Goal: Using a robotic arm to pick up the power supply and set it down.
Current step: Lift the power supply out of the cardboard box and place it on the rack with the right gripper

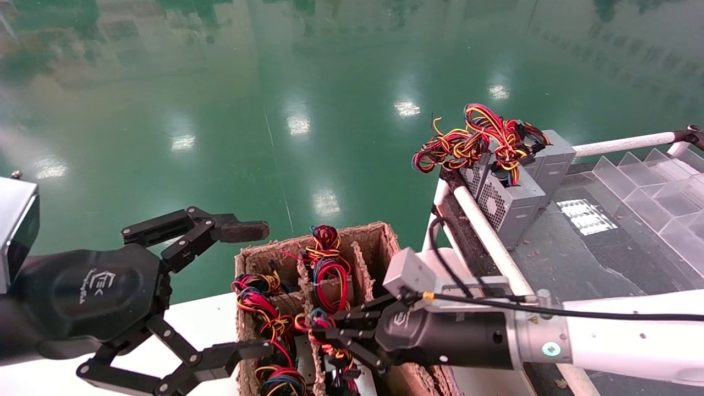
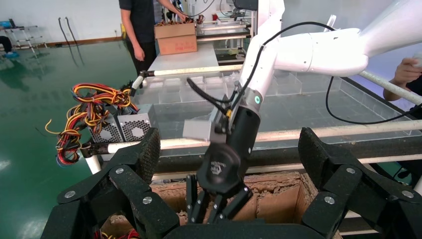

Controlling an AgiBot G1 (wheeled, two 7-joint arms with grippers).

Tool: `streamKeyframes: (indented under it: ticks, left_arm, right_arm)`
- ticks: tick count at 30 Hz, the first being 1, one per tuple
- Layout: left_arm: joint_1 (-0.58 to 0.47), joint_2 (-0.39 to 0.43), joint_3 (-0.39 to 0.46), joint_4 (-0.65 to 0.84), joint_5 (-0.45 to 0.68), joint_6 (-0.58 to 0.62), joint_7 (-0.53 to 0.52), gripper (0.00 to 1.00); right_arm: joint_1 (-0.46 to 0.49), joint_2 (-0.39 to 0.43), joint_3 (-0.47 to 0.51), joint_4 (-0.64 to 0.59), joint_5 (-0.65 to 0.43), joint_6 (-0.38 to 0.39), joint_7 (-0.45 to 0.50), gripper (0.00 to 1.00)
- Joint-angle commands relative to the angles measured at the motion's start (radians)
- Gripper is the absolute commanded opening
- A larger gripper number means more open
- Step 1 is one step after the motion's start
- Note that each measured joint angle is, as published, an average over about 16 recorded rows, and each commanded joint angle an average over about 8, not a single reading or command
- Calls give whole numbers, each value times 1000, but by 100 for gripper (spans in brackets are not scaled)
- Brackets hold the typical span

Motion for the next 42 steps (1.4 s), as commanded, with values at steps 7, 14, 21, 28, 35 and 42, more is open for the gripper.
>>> streamKeyframes:
  ticks: [7,14,21,28,35,42]
  left_arm:
    - [0,0,0,0,0,0,0,100]
    - [0,0,0,0,0,0,0,100]
    - [0,0,0,0,0,0,0,100]
    - [0,0,0,0,0,0,0,100]
    - [0,0,0,0,0,0,0,100]
    - [0,0,0,0,0,0,0,100]
  right_arm:
    - [-8,43,67,-7,87,1,-31,0]
    - [-4,84,138,-12,184,-14,-58,0]
    - [6,134,215,-23,279,-28,-79,0]
    - [19,192,295,-68,370,-47,-103,0]
    - [53,249,358,-142,423,-70,-139,0]
    - [119,289,380,-241,421,-94,-169,0]
